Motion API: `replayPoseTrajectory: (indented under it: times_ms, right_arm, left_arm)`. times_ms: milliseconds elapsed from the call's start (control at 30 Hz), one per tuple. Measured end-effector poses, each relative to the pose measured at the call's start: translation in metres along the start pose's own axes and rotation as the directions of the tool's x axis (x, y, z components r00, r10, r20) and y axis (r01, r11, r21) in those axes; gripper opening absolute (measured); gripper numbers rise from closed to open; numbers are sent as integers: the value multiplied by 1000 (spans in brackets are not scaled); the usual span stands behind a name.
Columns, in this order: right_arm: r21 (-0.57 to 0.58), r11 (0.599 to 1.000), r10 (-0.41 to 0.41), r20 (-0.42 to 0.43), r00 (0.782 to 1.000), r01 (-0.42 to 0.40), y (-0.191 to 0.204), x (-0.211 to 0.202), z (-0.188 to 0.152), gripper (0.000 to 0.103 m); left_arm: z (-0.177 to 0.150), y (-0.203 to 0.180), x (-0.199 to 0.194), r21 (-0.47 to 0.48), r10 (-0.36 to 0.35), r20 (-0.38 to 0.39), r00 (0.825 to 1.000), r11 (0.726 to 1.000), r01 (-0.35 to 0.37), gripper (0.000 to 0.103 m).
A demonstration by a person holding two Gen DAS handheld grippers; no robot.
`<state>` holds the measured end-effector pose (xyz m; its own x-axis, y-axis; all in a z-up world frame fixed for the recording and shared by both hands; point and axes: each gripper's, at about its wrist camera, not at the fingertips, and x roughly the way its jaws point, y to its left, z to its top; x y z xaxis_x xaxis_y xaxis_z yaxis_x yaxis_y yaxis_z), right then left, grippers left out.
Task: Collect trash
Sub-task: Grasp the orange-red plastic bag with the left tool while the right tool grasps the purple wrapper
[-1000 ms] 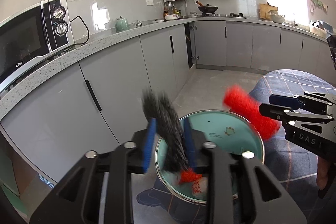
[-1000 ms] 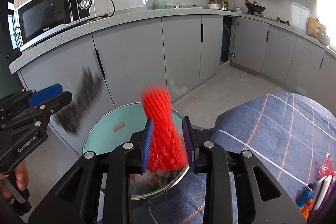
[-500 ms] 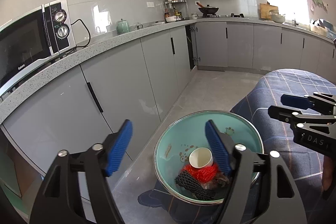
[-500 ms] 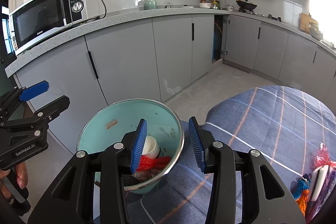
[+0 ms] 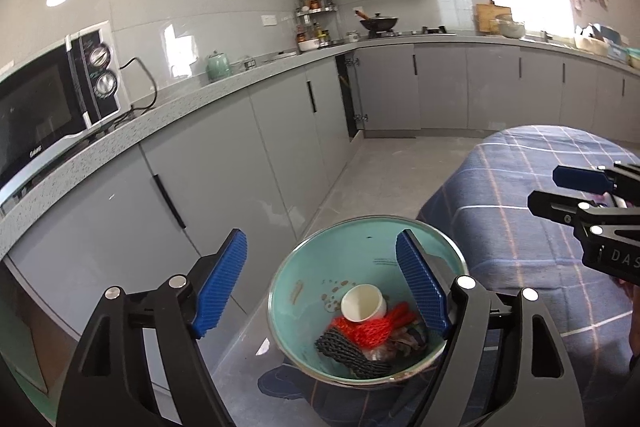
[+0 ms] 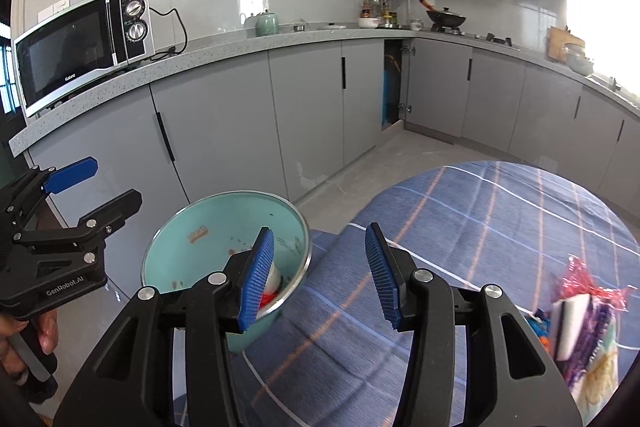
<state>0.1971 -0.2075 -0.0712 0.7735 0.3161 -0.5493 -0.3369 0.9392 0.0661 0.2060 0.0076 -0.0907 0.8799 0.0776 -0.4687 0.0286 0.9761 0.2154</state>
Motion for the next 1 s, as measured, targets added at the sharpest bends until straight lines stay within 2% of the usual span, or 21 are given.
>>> replayPoseTrajectory:
  times_ms: [333,533,667,800,1000]
  right_arm:
    - [46,997,-58,14,998,57,-29,-28,-12,48]
    - [64,986,-154,39,987,152,-65,-77,-33,49]
    - [137,961,-247,30,969,240,-105,-110,-58,52]
    - [215,914,-349,-19,937,344,-152,-136,-90,53]
    - [284,858,-428,-71,901,429,-197,-159,-120,55]
  left_arm:
    - [3,-36,-10,49,-49,4,999,998,49,77]
    - [1,-86,-19,109,-133,-1,991,985,132,77]
    - [1,-129,-29,147,-218,1,976,965,216,77]
    - [1,-170,-35,179,-292,-5,956,941,288,77]
    - [4,-225,-44,230,-381,-19,924,898,375,77]
